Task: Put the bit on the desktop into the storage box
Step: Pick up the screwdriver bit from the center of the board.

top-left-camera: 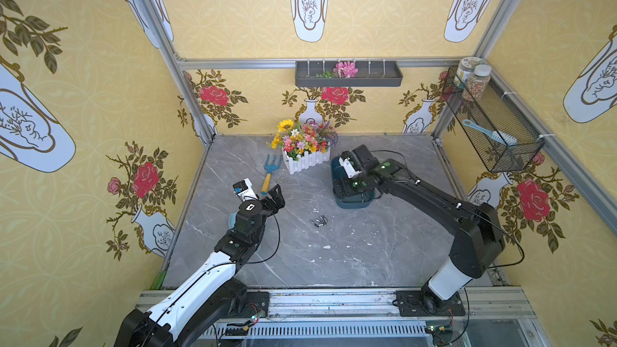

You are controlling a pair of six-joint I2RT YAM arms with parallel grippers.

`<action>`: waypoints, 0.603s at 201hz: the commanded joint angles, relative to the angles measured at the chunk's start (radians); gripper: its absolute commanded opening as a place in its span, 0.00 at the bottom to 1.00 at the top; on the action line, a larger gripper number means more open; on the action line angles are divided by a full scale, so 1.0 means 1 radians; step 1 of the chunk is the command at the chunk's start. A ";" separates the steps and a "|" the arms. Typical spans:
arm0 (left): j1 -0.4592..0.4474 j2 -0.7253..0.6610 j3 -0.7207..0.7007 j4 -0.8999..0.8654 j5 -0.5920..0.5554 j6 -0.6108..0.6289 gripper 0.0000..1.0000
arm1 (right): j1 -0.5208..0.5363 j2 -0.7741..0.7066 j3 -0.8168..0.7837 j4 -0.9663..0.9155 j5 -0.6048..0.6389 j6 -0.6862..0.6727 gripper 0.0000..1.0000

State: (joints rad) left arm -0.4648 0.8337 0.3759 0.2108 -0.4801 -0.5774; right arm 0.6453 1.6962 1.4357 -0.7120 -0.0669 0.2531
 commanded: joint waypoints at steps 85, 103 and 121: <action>0.041 -0.155 -0.041 -0.090 -0.219 -0.029 1.00 | 0.253 0.340 0.300 -0.210 0.141 -0.043 0.77; 0.041 -0.168 -0.042 -0.095 -0.230 -0.020 1.00 | 0.269 0.369 0.322 -0.223 0.135 -0.045 0.73; 0.041 -0.171 -0.042 -0.103 -0.245 -0.025 1.00 | 0.282 0.393 0.337 -0.231 0.125 -0.046 0.69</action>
State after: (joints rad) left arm -0.4255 0.6693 0.3351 0.1223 -0.6868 -0.6136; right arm 0.9134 2.0628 1.7512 -0.9020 0.0555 0.2184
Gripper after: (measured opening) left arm 0.999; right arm 0.717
